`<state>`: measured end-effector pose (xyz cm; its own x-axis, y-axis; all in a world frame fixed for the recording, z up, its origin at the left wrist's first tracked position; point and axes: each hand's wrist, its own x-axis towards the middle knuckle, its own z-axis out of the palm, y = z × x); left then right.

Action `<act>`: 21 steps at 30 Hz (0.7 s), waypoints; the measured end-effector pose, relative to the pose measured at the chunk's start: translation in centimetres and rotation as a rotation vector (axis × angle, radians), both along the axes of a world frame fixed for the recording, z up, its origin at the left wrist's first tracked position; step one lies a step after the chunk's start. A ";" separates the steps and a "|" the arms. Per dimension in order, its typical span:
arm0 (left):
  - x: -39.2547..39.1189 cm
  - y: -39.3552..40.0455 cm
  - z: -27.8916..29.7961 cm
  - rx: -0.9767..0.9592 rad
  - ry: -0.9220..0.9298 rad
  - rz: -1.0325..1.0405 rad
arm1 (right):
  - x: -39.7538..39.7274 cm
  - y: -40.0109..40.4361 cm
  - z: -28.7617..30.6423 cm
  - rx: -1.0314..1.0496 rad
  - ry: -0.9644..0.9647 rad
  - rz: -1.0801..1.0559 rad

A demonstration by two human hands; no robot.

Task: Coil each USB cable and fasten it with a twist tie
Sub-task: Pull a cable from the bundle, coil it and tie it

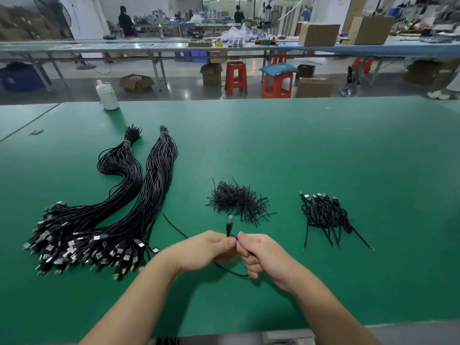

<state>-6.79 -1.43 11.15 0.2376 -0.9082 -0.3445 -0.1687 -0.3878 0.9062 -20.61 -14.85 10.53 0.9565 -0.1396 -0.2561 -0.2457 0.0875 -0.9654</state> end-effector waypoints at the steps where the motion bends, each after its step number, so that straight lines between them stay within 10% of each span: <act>1: 0.1 0.1 -0.5 -0.082 0.104 0.043 | 0.0 0.2 0.0 -0.025 0.002 0.007; 8: 0.4 -2.8 0.1 -0.786 0.839 0.708 | 0.6 1.2 -1.3 -0.076 0.049 0.032; 11: 2.1 -1.3 3.2 -0.755 1.042 0.496 | 0.4 0.1 -2.1 -0.066 0.053 -0.009; 16: 1.6 0.4 2.8 -0.046 0.348 -0.219 | 1.1 -2.3 -1.3 0.078 0.000 -0.107; 19: 0.4 -1.1 1.1 0.162 0.040 -0.049 | 1.7 -2.1 -0.9 0.067 -0.007 -0.115; 21: -0.2 -2.4 -0.2 -0.049 -0.008 0.227 | 1.8 -1.7 -0.7 0.070 -0.022 -0.124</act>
